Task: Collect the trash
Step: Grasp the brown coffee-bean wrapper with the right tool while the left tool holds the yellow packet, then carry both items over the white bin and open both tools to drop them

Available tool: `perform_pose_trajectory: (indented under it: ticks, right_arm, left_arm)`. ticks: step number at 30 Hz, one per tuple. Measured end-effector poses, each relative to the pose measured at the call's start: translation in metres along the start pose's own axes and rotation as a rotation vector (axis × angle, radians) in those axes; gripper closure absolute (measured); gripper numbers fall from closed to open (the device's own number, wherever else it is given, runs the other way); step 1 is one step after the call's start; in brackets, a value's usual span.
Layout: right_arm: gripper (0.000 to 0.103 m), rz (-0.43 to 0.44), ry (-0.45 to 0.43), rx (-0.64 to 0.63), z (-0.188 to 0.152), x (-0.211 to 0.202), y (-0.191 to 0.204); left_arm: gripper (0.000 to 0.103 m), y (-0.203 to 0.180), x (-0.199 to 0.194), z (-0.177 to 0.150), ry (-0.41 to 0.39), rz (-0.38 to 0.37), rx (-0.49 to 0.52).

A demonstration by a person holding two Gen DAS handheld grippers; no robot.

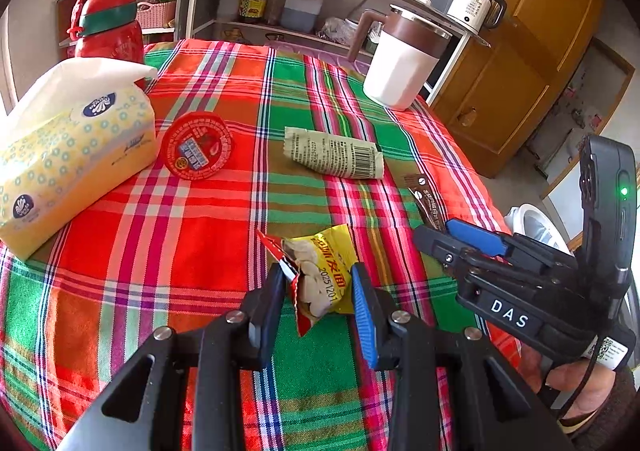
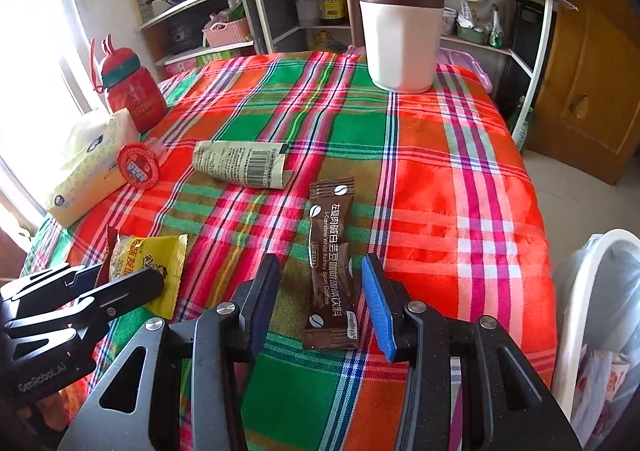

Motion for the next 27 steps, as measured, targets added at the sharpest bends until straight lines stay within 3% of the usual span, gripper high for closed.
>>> perform_pose_trajectory:
  ticks: [2,4,5,27]
  right_arm:
    - [0.065,-0.013,-0.002,-0.010,0.000,0.000,0.001]
    - [0.078,-0.030,-0.002,-0.008,-0.001,-0.001,-0.002]
    - [0.080,-0.040,-0.003,-0.004,-0.001,-0.001,-0.003]
    - [0.082,0.014,-0.063,0.100,-0.016,-0.047,-0.023]
  left_arm:
    - [0.068,-0.002,0.000,0.000,0.000,-0.003,0.003]
    - [0.068,-0.004,0.001,0.000,0.001,-0.004,0.009]
    - [0.068,-0.004,0.000,0.000,0.000,-0.002,0.012]
    - [0.068,-0.050,-0.016,-0.001,-0.024,-0.015,0.095]
Point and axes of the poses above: each gripper's, at about its wrist camera, not at the fingertips, and x roughly the way its jaws point, y to its left, z to its top, the point moved 9 cm from there along x, roughly the way its jaws point, and after that the axes turned 9 degrees about -z, right-handed, at the moved point
